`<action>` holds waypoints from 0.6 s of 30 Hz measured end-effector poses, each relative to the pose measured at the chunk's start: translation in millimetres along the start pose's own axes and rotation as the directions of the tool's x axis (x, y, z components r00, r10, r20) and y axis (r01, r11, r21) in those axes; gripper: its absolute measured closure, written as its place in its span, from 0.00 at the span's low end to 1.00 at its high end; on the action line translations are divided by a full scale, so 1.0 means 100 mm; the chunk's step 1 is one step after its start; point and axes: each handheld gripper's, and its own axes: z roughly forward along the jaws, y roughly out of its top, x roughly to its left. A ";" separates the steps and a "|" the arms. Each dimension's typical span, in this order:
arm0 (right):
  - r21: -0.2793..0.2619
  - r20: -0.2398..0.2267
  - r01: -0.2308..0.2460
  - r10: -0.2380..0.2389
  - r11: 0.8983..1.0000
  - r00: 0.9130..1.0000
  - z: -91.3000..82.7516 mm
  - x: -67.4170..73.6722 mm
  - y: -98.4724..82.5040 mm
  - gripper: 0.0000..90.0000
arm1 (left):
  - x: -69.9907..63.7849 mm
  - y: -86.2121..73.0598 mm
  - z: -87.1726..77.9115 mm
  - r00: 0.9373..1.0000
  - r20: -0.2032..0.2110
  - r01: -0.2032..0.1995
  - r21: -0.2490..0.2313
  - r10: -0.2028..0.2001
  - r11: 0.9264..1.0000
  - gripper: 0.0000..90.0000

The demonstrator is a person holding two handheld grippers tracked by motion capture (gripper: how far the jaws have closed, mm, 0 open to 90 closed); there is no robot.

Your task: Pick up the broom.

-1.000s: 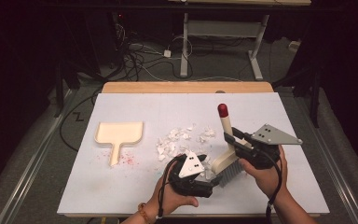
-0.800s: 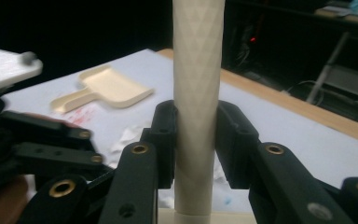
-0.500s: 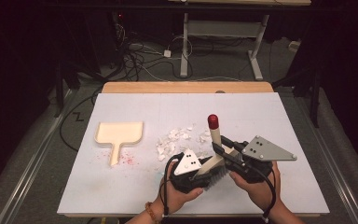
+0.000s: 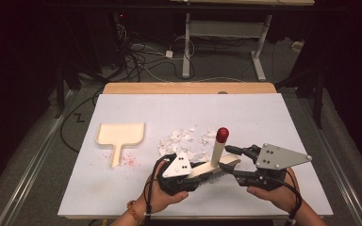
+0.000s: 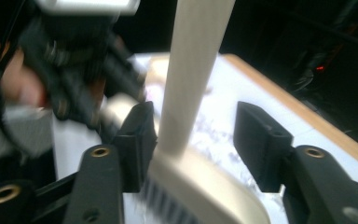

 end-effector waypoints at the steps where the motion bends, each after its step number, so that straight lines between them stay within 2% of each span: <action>1: 0.019 -0.008 0.020 -0.020 1.000 1.000 -0.01 -0.01 -0.02 0.52 | 0.02 0.00 -0.04 1.000 0.024 -0.013 0.004 0.012 1.000 0.72; 3: 0.049 -0.070 0.049 -0.046 0.998 0.996 0.00 -0.03 -0.09 0.48 | 0.02 0.01 -0.07 0.998 0.056 -0.035 0.019 0.033 0.999 0.72; 5: 0.092 -0.103 0.070 -0.060 0.993 0.993 0.02 -0.04 -0.15 0.43 | 0.01 0.01 -0.06 0.995 0.079 -0.062 0.046 0.058 0.997 0.72; 6: 0.092 -0.103 0.070 -0.060 0.993 0.993 0.02 -0.04 -0.15 0.43 | 0.01 0.01 -0.06 0.995 0.079 -0.062 0.046 0.058 0.997 0.72; 7: 0.130 -0.132 0.102 -0.085 0.986 0.988 0.07 -0.03 -0.21 0.37 | -0.01 0.01 -0.04 0.991 0.111 -0.079 0.062 0.071 0.995 0.72; 11: 0.186 -0.180 0.119 -0.085 0.975 0.980 0.17 -0.04 -0.29 0.31 | -0.05 0.01 0.01 0.978 0.177 -0.130 0.089 0.112 0.988 0.72; 12: 0.206 -0.214 0.116 -0.071 0.972 0.974 0.20 -0.04 -0.31 0.30 | -0.06 0.01 0.02 0.974 0.192 -0.142 0.094 0.122 0.985 0.72; 14: 0.237 -0.283 0.134 -0.064 0.962 0.957 0.25 -0.02 -0.35 0.31 | -0.09 0.01 0.04 0.965 0.222 -0.163 0.102 0.137 0.981 0.72; 16: 0.256 -0.346 0.185 -0.088 0.949 0.934 0.30 0.01 -0.39 0.33 | -0.12 0.01 0.06 0.960 0.241 -0.176 0.106 0.146 0.979 0.72; 17: 0.265 -0.345 0.178 -0.080 0.948 0.935 0.32 0.04 -0.40 0.41 | -0.13 0.01 0.06 0.957 0.247 -0.182 0.107 0.151 0.978 0.72; 18: 0.278 -0.354 0.176 -0.069 0.944 0.933 0.34 0.05 -0.41 0.45 | -0.13 0.01 0.06 0.956 0.252 -0.182 0.105 0.151 0.978 0.72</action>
